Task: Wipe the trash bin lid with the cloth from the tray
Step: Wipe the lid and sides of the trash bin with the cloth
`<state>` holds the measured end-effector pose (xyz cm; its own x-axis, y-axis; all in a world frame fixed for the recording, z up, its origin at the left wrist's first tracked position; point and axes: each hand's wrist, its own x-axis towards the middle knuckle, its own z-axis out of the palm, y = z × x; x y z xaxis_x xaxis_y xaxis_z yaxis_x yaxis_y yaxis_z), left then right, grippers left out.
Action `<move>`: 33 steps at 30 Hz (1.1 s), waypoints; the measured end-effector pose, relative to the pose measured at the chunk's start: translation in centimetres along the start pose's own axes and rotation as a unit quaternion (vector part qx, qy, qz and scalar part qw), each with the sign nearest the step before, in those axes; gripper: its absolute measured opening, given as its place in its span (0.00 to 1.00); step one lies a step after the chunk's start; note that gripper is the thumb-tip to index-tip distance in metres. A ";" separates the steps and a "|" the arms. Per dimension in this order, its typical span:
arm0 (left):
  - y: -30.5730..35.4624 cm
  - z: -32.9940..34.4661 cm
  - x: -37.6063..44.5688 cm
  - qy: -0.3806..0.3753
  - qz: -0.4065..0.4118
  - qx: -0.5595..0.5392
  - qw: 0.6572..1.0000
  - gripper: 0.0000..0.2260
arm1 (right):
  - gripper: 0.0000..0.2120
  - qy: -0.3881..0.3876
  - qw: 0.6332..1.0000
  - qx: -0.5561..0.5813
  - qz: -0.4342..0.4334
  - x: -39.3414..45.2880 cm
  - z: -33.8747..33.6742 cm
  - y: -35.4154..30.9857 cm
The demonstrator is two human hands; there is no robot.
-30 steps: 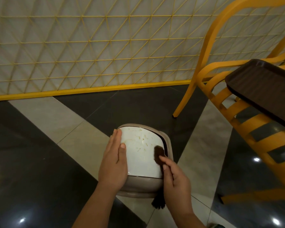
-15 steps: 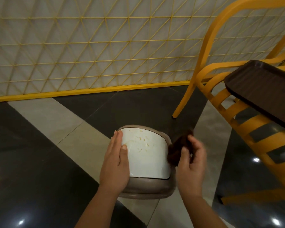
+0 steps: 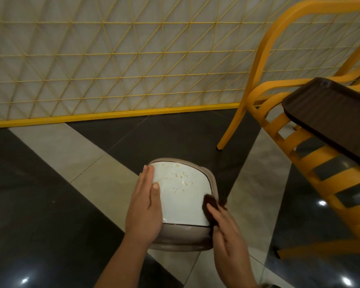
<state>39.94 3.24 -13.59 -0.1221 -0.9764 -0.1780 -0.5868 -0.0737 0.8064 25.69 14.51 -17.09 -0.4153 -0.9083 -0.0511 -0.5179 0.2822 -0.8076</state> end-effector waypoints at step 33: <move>-0.5 -1.1 0.6 -0.065 0.036 0.056 0.996 0.26 | 0.18 0.094 0.994 -0.053 -0.005 1.8 0.5 4.0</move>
<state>41.04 2.47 -13.51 -0.2658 -0.9433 -0.1990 -0.6575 0.0264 0.7530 23.31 13.83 -20.69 -0.5368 -0.8403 0.0752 -0.5939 0.3131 -0.7412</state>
